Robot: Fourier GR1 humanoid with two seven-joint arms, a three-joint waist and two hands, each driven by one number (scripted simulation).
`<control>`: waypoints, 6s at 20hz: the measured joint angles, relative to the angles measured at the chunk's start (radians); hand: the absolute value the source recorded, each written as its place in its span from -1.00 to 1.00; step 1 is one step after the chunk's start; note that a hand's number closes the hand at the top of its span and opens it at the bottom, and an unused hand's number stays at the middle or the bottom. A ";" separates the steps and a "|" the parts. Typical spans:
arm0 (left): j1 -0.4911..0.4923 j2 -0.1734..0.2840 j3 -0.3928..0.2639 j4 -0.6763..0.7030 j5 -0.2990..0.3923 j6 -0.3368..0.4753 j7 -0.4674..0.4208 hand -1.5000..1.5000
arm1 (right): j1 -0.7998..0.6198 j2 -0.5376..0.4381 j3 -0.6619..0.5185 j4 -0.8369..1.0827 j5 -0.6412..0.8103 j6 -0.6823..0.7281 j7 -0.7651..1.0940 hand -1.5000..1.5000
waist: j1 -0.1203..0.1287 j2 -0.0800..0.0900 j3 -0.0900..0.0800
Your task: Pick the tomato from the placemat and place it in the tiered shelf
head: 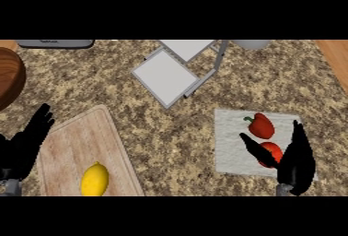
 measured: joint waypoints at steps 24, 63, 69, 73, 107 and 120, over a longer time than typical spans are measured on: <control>0.001 -0.021 0.021 0.018 -0.011 -0.021 -0.018 0.00 | -0.124 0.043 0.016 -0.239 0.133 0.924 0.353 -1.00 | -0.001 0.003 0.018; -0.038 -0.112 0.090 0.009 -0.109 -0.123 0.013 0.00 | -0.304 0.164 0.024 -0.086 0.315 0.955 0.246 1.00 | 0.061 0.015 0.018; -0.090 -0.124 0.047 0.015 -0.124 -0.145 0.020 0.00 | -0.568 0.176 0.132 0.028 0.249 0.880 0.301 1.00 | 0.145 0.031 0.019; -0.116 -0.125 0.037 0.021 -0.126 -0.153 0.032 0.00 | -0.729 0.177 0.160 0.095 0.210 0.827 0.347 1.00 | 0.166 0.030 0.018; -0.135 -0.135 0.062 0.098 -0.148 -0.124 0.028 0.00 | -1.624 0.175 -0.041 0.553 0.266 0.680 0.447 1.00 | 0.098 0.002 0.012; -0.087 -0.132 0.084 0.077 -0.142 -0.125 0.001 0.00 | -1.769 0.175 -0.147 0.841 0.335 0.688 0.449 1.00 | 0.074 0.010 0.015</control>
